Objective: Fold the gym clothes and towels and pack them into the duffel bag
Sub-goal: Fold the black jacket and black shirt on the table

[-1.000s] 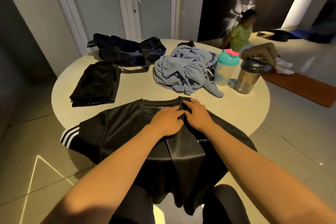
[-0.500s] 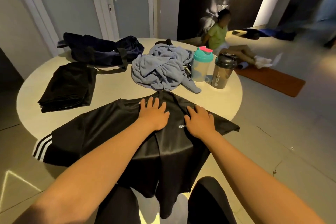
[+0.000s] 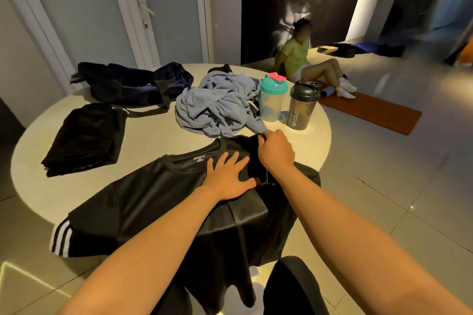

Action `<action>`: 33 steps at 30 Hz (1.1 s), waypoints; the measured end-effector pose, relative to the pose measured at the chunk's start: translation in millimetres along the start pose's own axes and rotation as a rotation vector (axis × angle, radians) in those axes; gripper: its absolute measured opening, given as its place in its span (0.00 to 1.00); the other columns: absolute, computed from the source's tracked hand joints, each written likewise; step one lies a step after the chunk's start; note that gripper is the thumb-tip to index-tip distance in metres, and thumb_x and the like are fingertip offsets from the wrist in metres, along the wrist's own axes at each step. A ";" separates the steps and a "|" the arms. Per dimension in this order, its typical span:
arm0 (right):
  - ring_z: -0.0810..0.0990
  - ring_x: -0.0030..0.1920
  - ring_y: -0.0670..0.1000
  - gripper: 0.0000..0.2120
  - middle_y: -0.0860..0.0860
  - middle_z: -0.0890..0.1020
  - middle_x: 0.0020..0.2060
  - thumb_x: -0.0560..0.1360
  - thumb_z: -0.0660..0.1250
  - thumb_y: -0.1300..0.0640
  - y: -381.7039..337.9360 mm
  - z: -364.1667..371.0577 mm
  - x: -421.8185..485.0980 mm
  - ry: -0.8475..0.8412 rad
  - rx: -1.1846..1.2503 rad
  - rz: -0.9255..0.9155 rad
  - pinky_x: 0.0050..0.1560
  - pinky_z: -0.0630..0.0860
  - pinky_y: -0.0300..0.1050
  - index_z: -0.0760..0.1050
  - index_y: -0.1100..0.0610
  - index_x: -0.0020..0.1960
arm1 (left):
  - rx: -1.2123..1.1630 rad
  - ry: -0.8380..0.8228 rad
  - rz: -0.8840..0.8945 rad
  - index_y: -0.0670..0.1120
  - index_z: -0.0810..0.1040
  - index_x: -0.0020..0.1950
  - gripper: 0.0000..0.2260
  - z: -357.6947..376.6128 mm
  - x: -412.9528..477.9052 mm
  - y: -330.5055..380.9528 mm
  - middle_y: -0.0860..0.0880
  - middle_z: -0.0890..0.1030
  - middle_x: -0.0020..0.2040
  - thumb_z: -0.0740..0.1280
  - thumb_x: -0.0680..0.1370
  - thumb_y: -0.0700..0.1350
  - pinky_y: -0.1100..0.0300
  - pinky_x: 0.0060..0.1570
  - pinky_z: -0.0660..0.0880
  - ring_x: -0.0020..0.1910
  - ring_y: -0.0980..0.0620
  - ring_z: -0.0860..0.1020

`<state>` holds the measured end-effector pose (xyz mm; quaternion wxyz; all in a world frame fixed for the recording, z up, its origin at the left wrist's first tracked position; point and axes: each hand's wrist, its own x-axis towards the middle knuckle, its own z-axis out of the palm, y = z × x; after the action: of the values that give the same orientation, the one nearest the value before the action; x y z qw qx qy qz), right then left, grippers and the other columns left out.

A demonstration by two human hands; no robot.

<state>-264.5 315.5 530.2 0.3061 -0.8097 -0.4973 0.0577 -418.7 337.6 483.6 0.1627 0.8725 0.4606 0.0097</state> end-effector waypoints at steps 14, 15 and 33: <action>0.65 0.74 0.58 0.22 0.54 0.67 0.74 0.84 0.55 0.52 31.8 19.6 -24.5 -0.420 -0.289 -0.248 0.73 0.56 0.65 0.64 0.49 0.77 | 0.044 0.067 -0.020 0.60 0.48 0.82 0.30 -3.4 -0.7 -7.6 0.49 0.54 0.82 0.52 0.82 0.65 0.38 0.77 0.49 0.81 0.45 0.51; 0.58 0.78 0.56 0.22 0.52 0.62 0.77 0.85 0.52 0.50 35.7 22.1 -27.4 -0.426 -0.309 -0.260 0.75 0.49 0.68 0.61 0.49 0.79 | 0.087 0.034 -0.035 0.60 0.48 0.82 0.29 -0.3 0.2 -7.0 0.50 0.49 0.83 0.49 0.82 0.66 0.39 0.77 0.44 0.82 0.46 0.46; 0.69 0.64 0.59 0.23 0.56 0.71 0.64 0.83 0.54 0.50 27.6 48.7 -41.4 -0.173 -0.245 -0.380 0.67 0.66 0.52 0.66 0.53 0.76 | 0.135 0.239 -0.326 0.55 0.67 0.76 0.23 -12.9 -53.4 -34.6 0.48 0.68 0.73 0.53 0.82 0.59 0.46 0.66 0.63 0.70 0.43 0.64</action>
<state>-283.2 293.3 467.0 0.1670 -0.7247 -0.6685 0.0076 -479.2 316.1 492.8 0.0476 0.7881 0.6111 0.0561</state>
